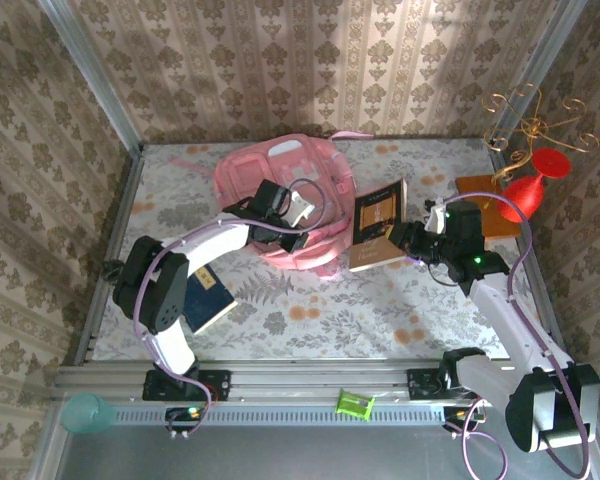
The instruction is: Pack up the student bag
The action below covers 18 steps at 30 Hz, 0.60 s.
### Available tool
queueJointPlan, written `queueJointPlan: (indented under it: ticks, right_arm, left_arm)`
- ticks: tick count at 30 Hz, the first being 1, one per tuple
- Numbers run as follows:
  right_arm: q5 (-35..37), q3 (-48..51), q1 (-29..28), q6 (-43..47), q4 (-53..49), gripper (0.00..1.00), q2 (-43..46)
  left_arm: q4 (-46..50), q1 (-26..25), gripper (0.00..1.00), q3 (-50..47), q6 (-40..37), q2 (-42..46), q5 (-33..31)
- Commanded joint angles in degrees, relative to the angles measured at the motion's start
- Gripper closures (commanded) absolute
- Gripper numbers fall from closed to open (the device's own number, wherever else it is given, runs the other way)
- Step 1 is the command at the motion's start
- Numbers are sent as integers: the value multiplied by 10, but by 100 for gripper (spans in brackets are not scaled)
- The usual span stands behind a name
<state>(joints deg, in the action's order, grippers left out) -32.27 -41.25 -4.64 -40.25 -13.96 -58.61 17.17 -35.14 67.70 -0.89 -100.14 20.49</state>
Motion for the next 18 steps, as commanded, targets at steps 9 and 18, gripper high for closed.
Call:
queueJointPlan:
  ticks: [9,18]
  right_arm:
    - [-175,55,-28,-80,68,100,17]
    - [-146,65,-119,-149,213,100,-67]
  left_arm:
    - [-90,28,100,5,53,112,19]
    - [-79,30,100,29,48,150,36]
